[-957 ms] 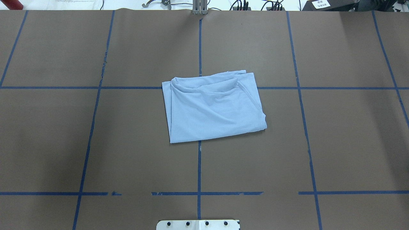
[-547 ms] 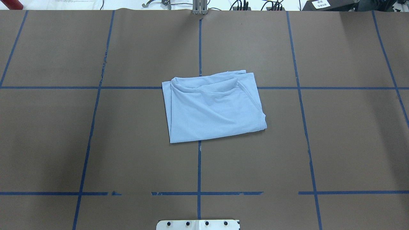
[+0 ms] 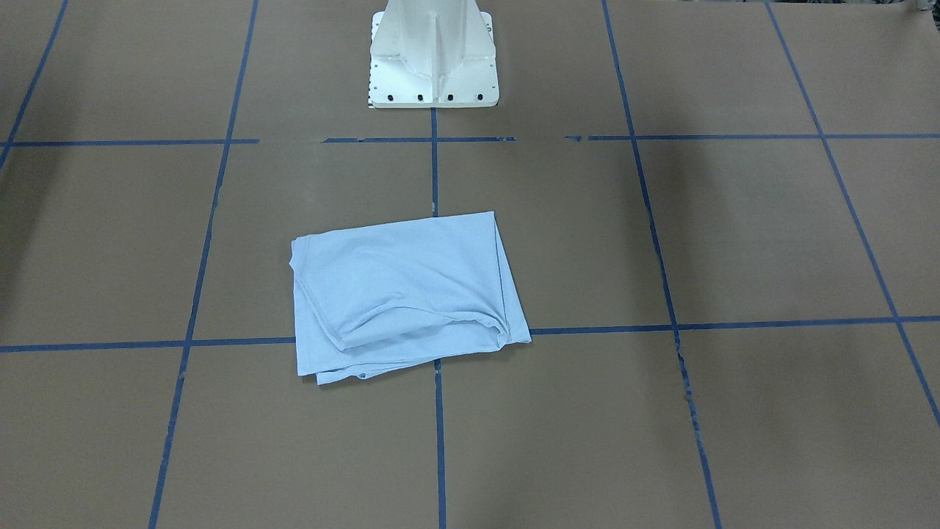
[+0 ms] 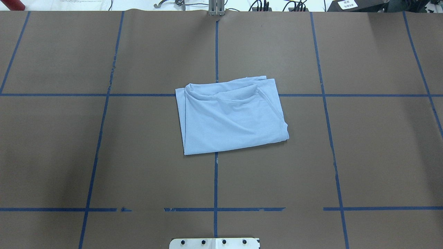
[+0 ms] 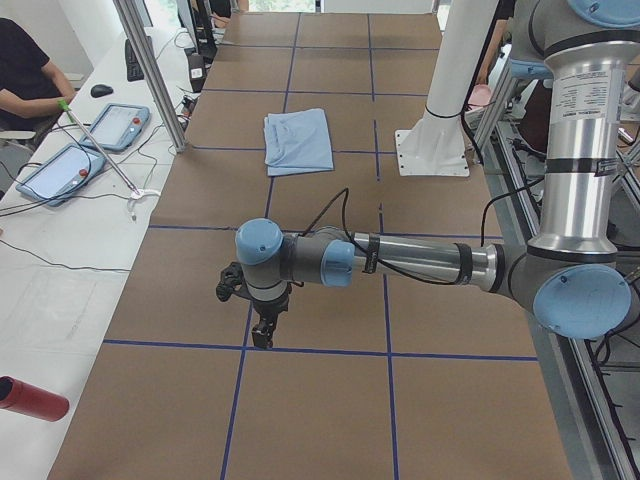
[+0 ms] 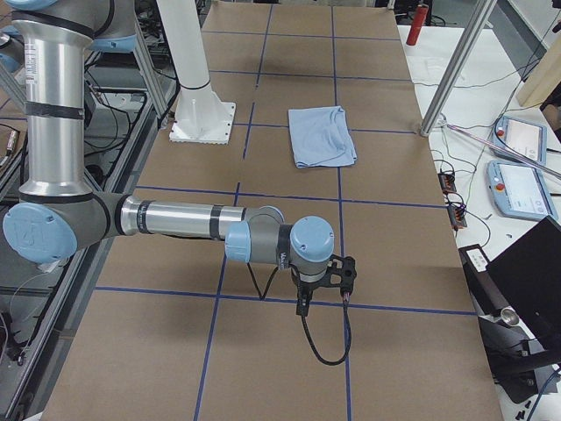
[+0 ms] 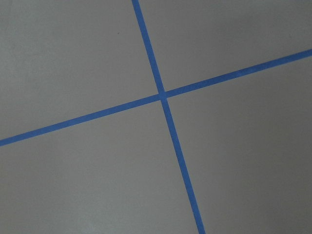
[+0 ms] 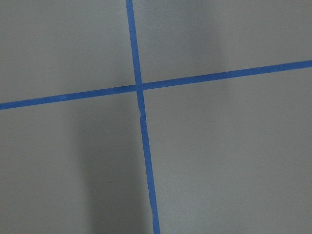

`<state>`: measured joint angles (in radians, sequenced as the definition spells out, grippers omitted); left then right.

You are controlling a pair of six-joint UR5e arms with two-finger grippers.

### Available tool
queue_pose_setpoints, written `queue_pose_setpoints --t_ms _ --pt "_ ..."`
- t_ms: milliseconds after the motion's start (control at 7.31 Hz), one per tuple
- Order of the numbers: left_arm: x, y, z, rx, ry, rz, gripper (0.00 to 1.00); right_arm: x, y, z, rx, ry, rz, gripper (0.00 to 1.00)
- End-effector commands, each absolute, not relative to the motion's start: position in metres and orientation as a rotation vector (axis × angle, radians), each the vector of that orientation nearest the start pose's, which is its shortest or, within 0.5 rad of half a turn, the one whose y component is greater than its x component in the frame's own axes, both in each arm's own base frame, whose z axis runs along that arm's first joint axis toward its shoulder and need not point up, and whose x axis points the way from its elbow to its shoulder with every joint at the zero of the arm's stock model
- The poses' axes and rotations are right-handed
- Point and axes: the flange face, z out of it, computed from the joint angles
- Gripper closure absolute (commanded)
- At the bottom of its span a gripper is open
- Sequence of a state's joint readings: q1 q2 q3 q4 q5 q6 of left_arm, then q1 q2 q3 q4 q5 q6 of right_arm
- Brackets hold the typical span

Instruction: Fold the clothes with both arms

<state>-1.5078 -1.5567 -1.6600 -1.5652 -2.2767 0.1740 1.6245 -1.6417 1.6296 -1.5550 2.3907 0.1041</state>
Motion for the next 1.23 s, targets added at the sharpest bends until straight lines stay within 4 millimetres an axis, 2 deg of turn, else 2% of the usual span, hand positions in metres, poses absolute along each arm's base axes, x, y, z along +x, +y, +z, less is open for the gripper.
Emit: queue_pose_setpoints --t_ms 0,274,547,821,1094 --pt "-0.038 -0.493 0.632 0.093 0.702 0.242 0.00 0.071 -0.467 0.646 -0.022 -0.821 0.165 0.00" --pt "-0.038 -0.497 0.628 0.099 0.703 0.241 0.00 0.042 -0.475 0.635 -0.018 -0.826 0.150 0.00" --pt "-0.037 -0.498 0.626 0.084 0.712 0.194 0.00 0.039 -0.475 0.635 -0.020 -0.830 0.150 0.00" --pt "-0.034 -0.500 0.619 0.028 0.760 0.037 0.00 0.039 -0.474 0.637 -0.026 -0.834 0.152 0.00" --pt "-0.032 -0.498 0.617 0.017 0.777 0.014 0.00 0.039 -0.474 0.637 -0.027 -0.841 0.153 0.00"
